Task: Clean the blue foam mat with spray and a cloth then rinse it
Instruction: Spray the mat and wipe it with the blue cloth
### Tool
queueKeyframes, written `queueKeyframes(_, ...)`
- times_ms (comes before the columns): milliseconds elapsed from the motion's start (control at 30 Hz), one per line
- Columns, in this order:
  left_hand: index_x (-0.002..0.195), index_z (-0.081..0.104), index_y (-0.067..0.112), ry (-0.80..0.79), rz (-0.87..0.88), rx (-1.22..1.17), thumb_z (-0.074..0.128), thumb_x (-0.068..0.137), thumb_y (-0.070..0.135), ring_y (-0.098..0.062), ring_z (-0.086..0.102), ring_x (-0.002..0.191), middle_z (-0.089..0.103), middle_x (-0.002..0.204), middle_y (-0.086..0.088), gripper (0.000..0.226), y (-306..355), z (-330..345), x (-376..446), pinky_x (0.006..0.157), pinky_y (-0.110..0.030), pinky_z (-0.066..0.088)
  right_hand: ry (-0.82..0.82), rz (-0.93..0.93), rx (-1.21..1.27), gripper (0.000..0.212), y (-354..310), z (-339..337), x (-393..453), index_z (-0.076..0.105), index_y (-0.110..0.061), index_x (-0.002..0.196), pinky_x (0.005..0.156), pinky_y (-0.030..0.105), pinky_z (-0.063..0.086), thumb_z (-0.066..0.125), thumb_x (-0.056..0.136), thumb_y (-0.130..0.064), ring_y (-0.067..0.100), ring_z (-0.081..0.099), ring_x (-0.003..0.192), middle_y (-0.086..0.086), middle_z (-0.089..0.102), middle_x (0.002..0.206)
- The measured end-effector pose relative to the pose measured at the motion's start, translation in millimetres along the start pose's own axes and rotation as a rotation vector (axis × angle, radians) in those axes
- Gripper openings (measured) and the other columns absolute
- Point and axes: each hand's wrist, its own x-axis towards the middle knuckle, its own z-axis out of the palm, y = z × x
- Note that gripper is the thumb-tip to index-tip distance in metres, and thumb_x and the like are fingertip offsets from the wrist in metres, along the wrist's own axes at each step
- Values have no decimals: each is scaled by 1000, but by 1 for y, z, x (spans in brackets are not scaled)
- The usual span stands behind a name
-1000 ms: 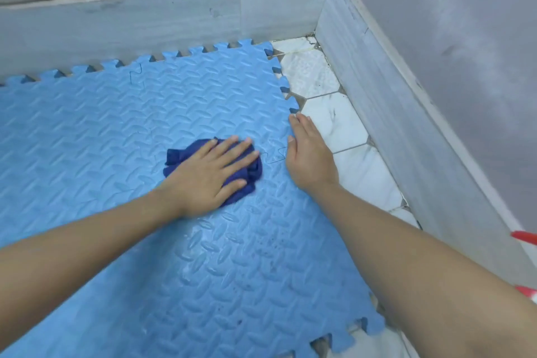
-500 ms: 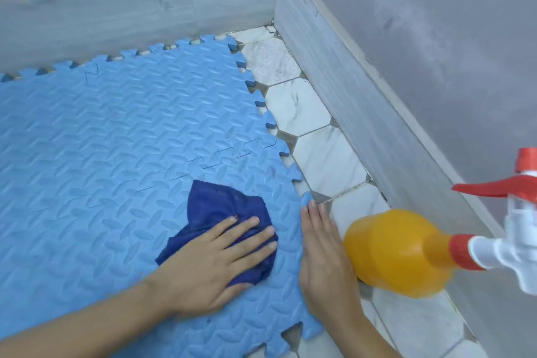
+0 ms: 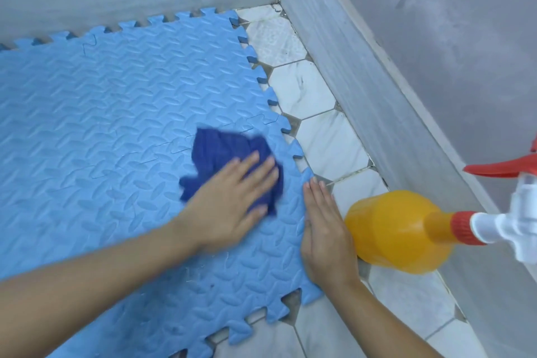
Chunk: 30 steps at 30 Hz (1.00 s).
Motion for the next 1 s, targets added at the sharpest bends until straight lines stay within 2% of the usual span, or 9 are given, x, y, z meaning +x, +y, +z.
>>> queueKeyframes(100, 151, 29, 16, -110, 167, 15, 35, 96, 47, -25, 20, 146, 21, 159, -2, 63, 32, 4, -94, 113, -44, 18, 2, 3, 5, 63, 0, -1, 0, 36, -5, 148, 118, 27, 21, 41, 86, 5, 18, 24, 146, 5, 32, 155)
queueKeyframes(167, 150, 30, 21, -98, 157, 22, 35, 96, 48, -24, 23, 145, 23, 159, -1, 61, 24, 8, -92, 113, -44, 19, -3, 12, -7, 62, -1, -2, -1, 36, -6, 148, 118, 24, 19, 40, 87, 4, 17, 24, 146, 3, 31, 156)
queueKeyframes(400, 153, 10, 31, -4, -455, -53, -1, 87, 57, -20, -2, 149, 2, 162, 5, 72, -36, -5, 16, 119, -39, -3, -74, -7, -113, 62, -2, -3, 3, 27, -8, 152, 119, 23, 11, 37, 92, 6, 9, 10, 148, 2, 21, 160)
queueKeyframes(500, 154, 7, 27, -7, -374, -33, -1, 89, 55, -23, -5, 149, -1, 162, 3, 71, -7, 0, -13, 120, -40, -3, -74, -8, -94, 60, -3, -2, 4, 27, -8, 151, 119, 27, 14, 36, 94, 6, 9, 12, 147, 3, 24, 159)
queueKeyframes(600, 152, 22, 24, -49, -204, 39, 24, 97, 51, -27, 14, 147, 15, 160, 0, 62, 24, 8, -104, 117, -44, 12, -83, 10, -78, 59, -6, -5, 4, 29, -7, 151, 119, 31, 17, 38, 94, 8, 13, 16, 147, 4, 26, 159)
queueKeyframes(667, 151, 26, 24, -89, -247, 52, 31, 98, 50, -27, 21, 145, 21, 159, 0, 60, 23, 4, -175, 111, -44, 16, -99, 32, -87, 56, -11, -7, 3, 31, -5, 150, 120, 37, 18, 34, 95, 5, 20, 20, 147, 8, 27, 158)
queueKeyframes(833, 153, 9, 35, -72, -732, 1, 9, 99, 56, -21, 19, 146, 13, 160, 6, 58, -25, -4, -303, 115, -37, 12, -130, 83, -261, 67, -17, -1, 8, 40, 4, 139, 111, 59, 29, 20, 76, -9, 40, 34, 136, 26, 41, 145)
queueKeyframes(933, 148, -6, 38, -8, -1004, -126, -20, 80, 72, -10, -11, 146, -15, 155, 16, 78, -35, -3, -340, 119, -32, -3, -130, -23, -270, 61, -38, 10, -5, 47, 7, 135, 106, 63, 33, 22, 88, -23, 46, 41, 132, 31, 45, 141)
queueKeyframes(1000, 148, -6, 36, 3, -1027, -143, -24, 77, 72, -13, -13, 145, -16, 154, 15, 82, -21, -2, -333, 117, -31, -7, -176, -155, -252, 63, -66, 22, -16, 45, 0, 141, 112, 58, 25, 21, 94, -35, 40, 36, 139, 24, 40, 148)
